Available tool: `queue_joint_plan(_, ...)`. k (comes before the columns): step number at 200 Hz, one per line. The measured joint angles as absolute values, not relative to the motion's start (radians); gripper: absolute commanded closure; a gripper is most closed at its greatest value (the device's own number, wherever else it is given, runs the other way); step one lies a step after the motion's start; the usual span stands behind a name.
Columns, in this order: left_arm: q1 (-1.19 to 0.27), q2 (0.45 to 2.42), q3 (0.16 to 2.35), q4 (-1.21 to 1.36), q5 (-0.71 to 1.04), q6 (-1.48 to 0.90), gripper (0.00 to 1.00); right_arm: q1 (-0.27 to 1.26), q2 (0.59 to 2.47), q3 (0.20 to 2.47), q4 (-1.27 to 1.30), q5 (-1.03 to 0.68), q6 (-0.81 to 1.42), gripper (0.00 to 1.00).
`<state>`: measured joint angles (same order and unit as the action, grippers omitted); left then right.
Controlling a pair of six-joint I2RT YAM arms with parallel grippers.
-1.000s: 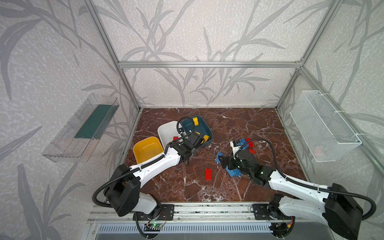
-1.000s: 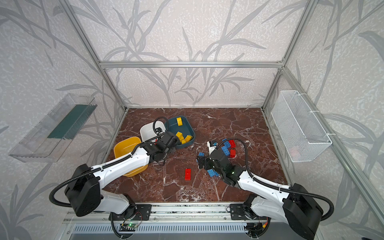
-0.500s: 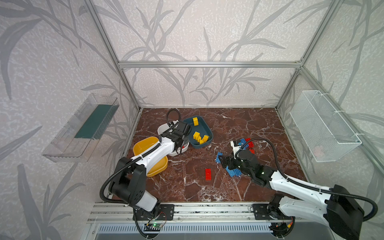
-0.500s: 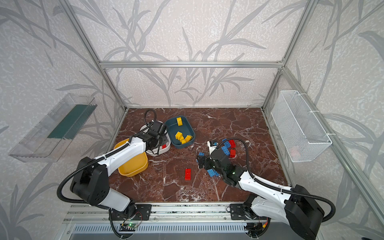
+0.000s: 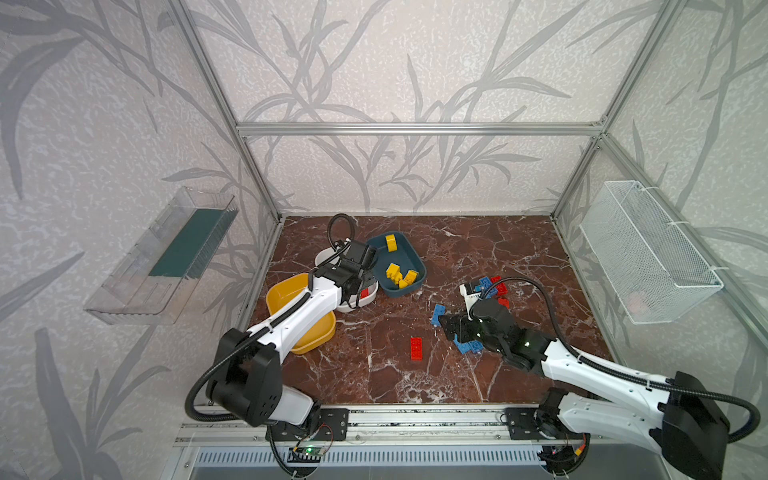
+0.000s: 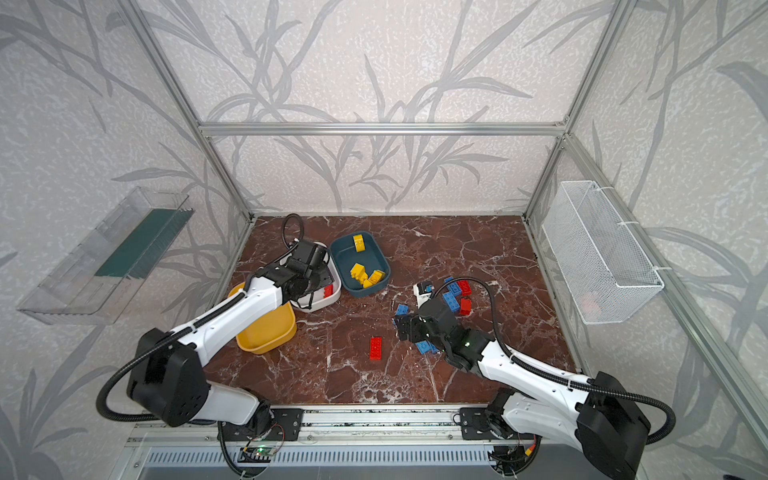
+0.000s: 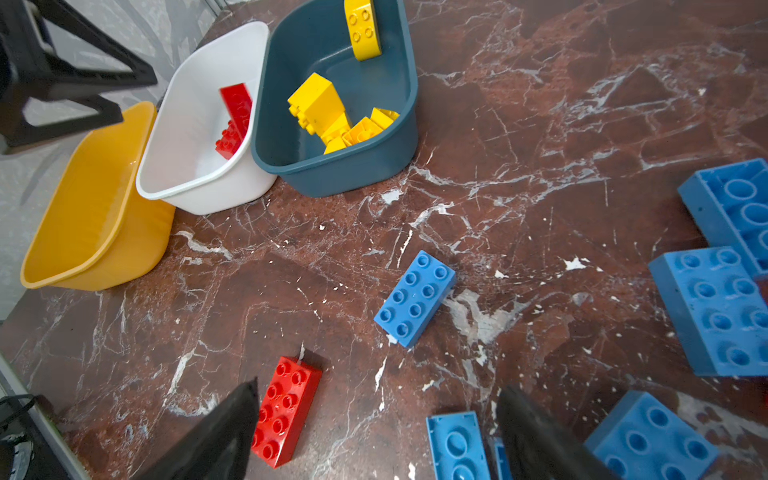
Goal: Sort the legos into containers by color
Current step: 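Lift the red brick with the left gripper and drop it into the white tub, then lower right gripper onto red 2x4 brick near robot while left gripper withdraws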
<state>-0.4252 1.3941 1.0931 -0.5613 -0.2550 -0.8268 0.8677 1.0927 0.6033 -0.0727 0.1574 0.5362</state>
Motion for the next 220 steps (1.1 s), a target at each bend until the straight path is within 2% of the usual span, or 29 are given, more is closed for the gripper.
queue_joint_plan(34,-0.425,1.193,1.093,-0.590,-0.252,-0.807,0.20,0.998,1.161,0.728,-0.188,0.223,0.573,0.12)
queue_joint_plan(54,-0.425,1.068,1.081,-0.599,-0.234,-0.775,0.06,1.078,1.210,0.766,-0.252,0.273,0.634,0.12)
queue_joint_plan(69,-0.425,0.985,1.064,-0.615,-0.217,-0.752,0.01,1.124,1.253,0.789,-0.300,0.302,0.690,0.12)
queue_joint_plan(114,-0.425,0.847,0.989,-0.705,-0.147,-0.701,0.01,1.203,1.418,0.895,-0.431,0.367,0.873,0.10)
queue_joint_plan(160,-0.445,0.734,0.906,-0.802,-0.154,-0.626,0.01,1.245,1.618,1.053,-0.539,0.375,0.987,0.10)
queue_joint_plan(220,-0.451,0.585,0.854,-0.801,-0.184,-0.559,0.02,1.248,1.745,1.087,-0.549,0.353,1.089,0.25)
